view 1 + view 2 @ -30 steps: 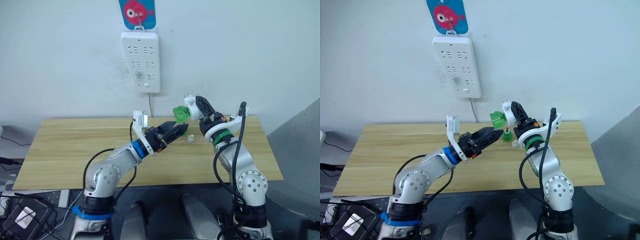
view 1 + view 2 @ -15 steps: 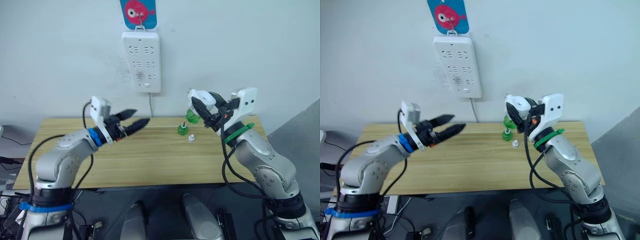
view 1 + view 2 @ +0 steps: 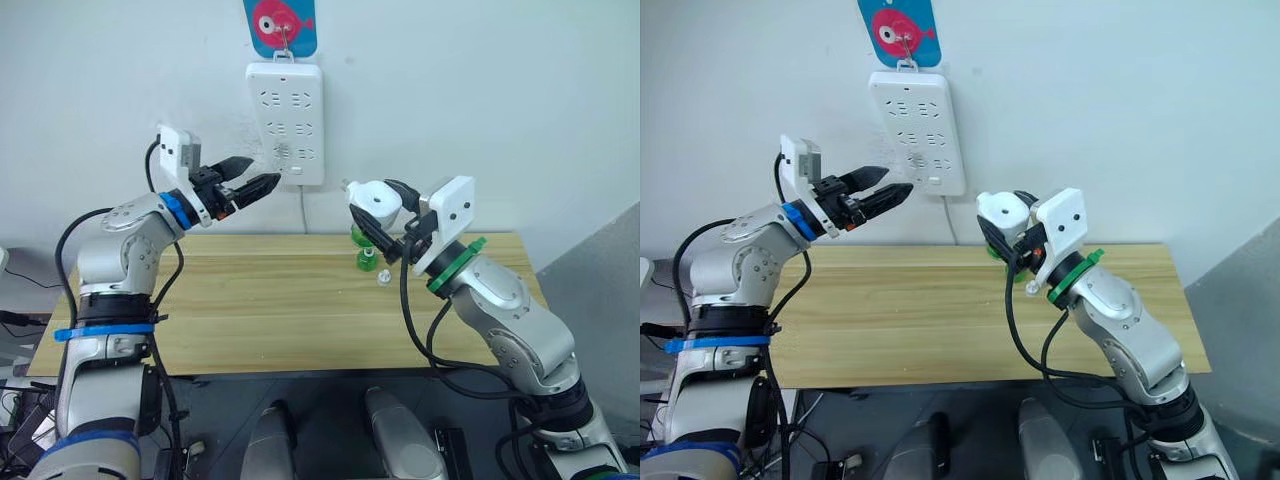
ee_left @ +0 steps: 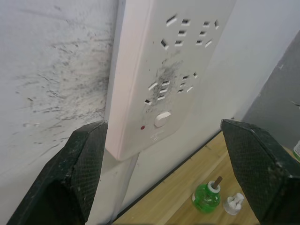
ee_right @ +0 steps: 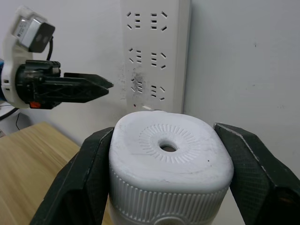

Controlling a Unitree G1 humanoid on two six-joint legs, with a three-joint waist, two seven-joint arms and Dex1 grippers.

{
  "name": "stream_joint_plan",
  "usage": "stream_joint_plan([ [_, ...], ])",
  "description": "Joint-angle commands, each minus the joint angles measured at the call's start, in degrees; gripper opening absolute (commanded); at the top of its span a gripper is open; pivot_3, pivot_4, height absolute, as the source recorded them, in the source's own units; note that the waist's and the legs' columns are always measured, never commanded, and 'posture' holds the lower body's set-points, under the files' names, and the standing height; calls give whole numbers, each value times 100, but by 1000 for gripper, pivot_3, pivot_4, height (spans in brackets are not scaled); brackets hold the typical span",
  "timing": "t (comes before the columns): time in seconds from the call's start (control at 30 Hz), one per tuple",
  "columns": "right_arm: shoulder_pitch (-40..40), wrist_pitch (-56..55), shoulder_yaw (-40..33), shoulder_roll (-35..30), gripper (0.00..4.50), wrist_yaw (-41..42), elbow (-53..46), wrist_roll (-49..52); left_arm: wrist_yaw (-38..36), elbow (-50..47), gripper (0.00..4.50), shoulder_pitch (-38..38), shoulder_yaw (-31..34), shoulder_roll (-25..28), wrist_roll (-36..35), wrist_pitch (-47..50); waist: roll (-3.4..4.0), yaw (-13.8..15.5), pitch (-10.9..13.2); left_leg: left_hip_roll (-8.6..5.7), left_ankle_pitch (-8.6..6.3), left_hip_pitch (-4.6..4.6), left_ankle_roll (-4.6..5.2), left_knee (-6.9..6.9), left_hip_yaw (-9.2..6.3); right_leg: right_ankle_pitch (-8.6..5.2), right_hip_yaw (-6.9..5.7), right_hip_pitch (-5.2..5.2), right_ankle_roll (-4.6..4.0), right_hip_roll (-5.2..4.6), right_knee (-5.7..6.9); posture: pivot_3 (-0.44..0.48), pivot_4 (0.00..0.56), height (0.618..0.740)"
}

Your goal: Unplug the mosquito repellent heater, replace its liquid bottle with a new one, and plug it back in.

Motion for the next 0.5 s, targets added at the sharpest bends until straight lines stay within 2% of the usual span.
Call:
stream_joint_plan([
  [0.03, -56, 20, -101, 116, 3036, 125, -231, -112, -260, 349, 4109, -370, -76, -118, 241, -399, 0, -4, 0, 0, 0, 0, 0, 0, 0, 0, 0, 0, 0, 0, 0, -252, 228, 735],
  [0.3, 60, 155, -116, 271, 3035, 268, -362, -280, -508, 982, 4109, -867, -79, -494, 479, -734, 0, -24, 0, 0, 0, -1, 0, 0, -3, 1, -2, 0, 1, 0, 2, -280, 226, 735],
  [0.5, 57, 286, -181, 320, 3035, 323, -438, -320, -594, 1308, 4109, -1129, -8, -517, 651, -984, 0, -26, 0, -1, 1, -2, -1, 2, -5, 2, -3, 2, 3, 0, 2, -293, 231, 735],
])
